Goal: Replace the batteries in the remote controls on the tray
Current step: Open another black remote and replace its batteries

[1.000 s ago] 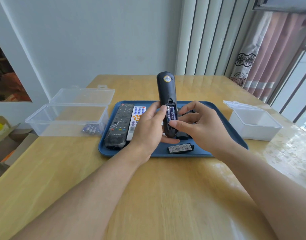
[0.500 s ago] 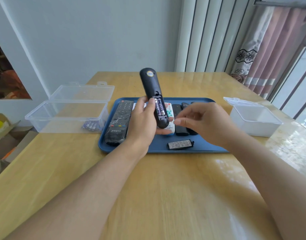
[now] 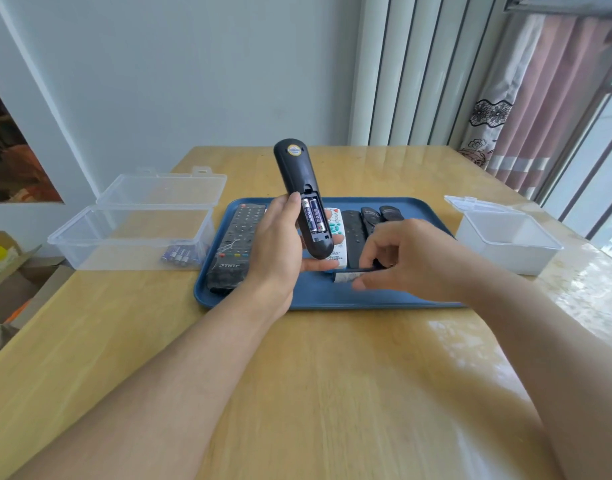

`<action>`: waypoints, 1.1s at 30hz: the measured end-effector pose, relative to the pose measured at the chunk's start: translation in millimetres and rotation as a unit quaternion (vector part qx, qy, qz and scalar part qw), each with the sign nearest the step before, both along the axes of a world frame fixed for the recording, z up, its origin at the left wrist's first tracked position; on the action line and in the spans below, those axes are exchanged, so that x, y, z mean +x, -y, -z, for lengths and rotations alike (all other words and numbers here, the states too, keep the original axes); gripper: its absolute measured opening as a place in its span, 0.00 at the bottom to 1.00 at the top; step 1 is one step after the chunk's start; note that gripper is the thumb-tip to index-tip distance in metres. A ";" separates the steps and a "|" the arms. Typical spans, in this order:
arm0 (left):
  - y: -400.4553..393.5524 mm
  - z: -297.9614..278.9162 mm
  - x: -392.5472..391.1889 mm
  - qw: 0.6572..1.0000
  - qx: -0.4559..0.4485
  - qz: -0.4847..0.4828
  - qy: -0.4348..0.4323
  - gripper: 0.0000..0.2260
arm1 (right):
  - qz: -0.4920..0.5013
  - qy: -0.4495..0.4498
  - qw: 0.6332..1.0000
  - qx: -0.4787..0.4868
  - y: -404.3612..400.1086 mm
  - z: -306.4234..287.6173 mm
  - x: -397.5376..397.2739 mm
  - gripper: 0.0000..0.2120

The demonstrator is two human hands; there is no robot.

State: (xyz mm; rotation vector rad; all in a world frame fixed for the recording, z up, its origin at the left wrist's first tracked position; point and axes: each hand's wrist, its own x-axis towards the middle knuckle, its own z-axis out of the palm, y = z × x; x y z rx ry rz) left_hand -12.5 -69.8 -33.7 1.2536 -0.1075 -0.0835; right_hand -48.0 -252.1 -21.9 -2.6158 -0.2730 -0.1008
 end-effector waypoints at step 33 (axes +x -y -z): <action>2.8 -0.2 -11.3 0.989 0.058 0.135 0.002 0.13 | -0.061 0.129 0.944 0.296 -3.0 7.2 12.1 0.21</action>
